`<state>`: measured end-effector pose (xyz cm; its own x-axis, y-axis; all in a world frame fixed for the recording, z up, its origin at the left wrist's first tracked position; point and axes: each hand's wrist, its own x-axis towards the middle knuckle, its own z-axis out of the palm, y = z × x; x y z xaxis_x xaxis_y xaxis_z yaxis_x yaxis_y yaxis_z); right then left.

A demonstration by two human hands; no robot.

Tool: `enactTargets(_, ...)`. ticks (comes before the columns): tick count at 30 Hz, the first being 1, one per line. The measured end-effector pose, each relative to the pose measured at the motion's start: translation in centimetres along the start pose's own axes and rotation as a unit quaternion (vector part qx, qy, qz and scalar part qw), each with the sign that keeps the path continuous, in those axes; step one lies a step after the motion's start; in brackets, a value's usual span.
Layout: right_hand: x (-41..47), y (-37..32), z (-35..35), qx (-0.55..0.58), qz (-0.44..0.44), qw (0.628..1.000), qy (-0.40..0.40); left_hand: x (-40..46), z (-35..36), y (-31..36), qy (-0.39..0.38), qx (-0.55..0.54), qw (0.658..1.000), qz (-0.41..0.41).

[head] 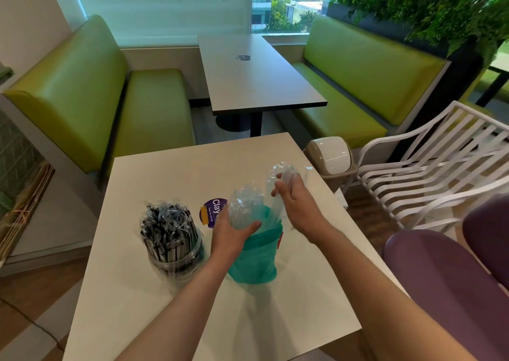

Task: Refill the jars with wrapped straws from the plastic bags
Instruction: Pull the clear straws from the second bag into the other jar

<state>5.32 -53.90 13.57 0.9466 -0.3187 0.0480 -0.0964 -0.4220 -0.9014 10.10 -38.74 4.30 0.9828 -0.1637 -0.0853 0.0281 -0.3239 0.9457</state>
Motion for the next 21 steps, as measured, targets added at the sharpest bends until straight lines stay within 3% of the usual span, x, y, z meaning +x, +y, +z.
enactTargets(8, 3.1, -4.5, -3.6, 0.011, -0.085, 0.992, 0.088, 0.2, -0.1, 0.7, 0.007, 0.007, 1.000, -0.002)
enactTargets(16, 4.1, -6.2, -4.9, 0.010, -0.105, 0.977, 0.183, 0.4, -0.3, 0.6, 0.021, 0.020, 1.000, -0.009)
enactTargets(21, 4.3, -5.4, -4.2, -0.031, -0.088, 0.983, 0.159, 0.6, -0.3, 0.1, 0.020, 0.015, 1.000, -0.013)
